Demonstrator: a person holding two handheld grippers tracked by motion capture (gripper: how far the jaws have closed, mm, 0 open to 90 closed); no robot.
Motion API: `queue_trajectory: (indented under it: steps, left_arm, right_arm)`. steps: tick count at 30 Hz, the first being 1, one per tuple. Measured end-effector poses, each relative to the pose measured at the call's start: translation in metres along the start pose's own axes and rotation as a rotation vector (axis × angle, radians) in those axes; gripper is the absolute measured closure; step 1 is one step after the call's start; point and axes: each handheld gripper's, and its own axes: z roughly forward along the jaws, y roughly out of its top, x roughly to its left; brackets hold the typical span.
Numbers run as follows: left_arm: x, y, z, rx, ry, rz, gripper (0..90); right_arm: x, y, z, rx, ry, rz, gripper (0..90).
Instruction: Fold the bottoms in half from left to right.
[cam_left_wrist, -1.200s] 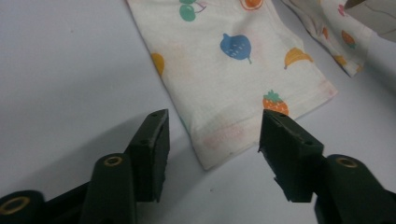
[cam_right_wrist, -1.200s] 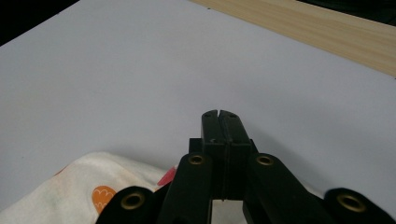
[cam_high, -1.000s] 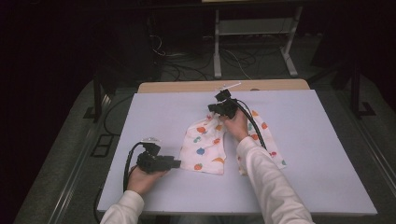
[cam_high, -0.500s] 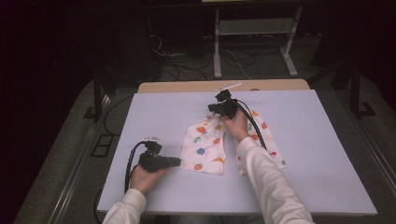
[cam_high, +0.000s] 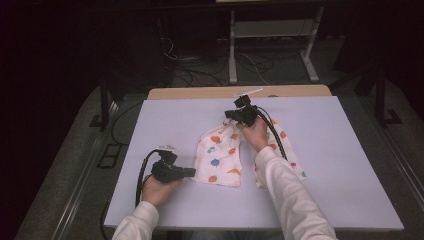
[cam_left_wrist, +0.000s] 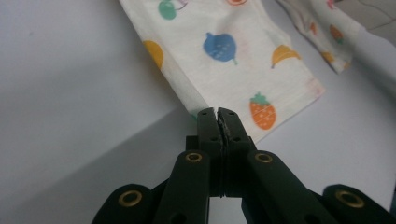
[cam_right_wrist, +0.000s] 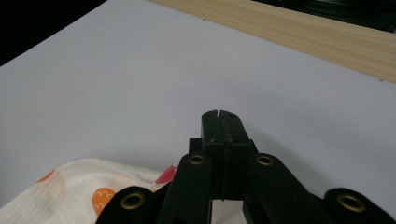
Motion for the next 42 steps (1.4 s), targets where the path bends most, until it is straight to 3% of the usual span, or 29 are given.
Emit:
queue_trajectory:
  steps: [6, 20, 24, 42]
  left_arm:
    - [-0.013, 0.005, 0.0, -0.025, -0.047, 0.041, 88.9]
    - [-0.044, 0.023, 0.007, -0.023, -0.126, 0.109, 88.9]
    - [-0.051, 0.029, 0.01, -0.022, -0.164, 0.109, 88.9]
    - [-0.081, 0.049, 0.025, -0.016, -0.251, 0.166, 88.9]
  right_arm:
    - [-0.005, 0.002, -0.008, -0.018, 0.009, 0.02, 89.0]
    - [-0.022, 0.0, -0.026, -0.039, 0.011, 0.061, 89.0]
    - [-0.026, -0.001, -0.029, -0.039, 0.007, 0.068, 89.0]
    - [-0.051, -0.002, -0.047, -0.046, -0.031, 0.097, 89.0]
